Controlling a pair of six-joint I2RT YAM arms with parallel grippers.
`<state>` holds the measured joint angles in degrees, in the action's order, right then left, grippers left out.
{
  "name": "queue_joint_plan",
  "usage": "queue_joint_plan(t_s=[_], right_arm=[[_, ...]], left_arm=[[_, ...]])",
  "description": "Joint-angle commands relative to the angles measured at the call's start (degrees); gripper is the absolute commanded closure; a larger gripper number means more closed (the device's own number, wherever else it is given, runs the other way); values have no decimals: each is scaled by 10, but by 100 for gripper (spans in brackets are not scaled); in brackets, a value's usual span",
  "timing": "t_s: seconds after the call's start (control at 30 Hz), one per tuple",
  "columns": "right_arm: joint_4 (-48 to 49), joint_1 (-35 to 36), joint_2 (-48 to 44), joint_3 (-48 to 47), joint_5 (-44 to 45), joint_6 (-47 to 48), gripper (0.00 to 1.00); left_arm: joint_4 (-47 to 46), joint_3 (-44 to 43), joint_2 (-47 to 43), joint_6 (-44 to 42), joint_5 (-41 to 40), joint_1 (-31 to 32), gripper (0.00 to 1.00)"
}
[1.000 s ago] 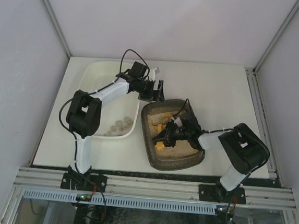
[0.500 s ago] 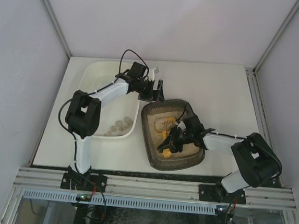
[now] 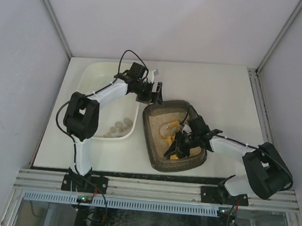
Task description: Clean the litter box
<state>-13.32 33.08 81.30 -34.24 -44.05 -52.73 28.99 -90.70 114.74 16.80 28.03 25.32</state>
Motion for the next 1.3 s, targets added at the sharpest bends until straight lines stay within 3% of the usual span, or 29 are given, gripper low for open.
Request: queue_joint_plan(t_s=[0.0,0.17,0.37,0.57,0.7,0.87,1.27], right_arm=[[-36,-2,-54,-7,9,49,100],[-36,-2,-115,-1,17,80,100],[48,-6,-186,41,4,67,100],[225,-19,-222,123,-6,33,100],[362,-26,-212,163,-27,-5,100],[453,-26,-228,184,-23,-7,100],[550,-42,-233,216,-11,-3,100]], left_arm=[[70,19,-52,-40,-19,-12,0],[117,21,-98,-97,-25,-18,0],[302,-31,-126,-257,15,-41,0],[366,28,-194,-327,28,-65,0],[379,75,-256,-347,-32,-65,0],[436,103,-298,-372,-51,-65,0],[403,153,-364,-333,-102,-66,0]])
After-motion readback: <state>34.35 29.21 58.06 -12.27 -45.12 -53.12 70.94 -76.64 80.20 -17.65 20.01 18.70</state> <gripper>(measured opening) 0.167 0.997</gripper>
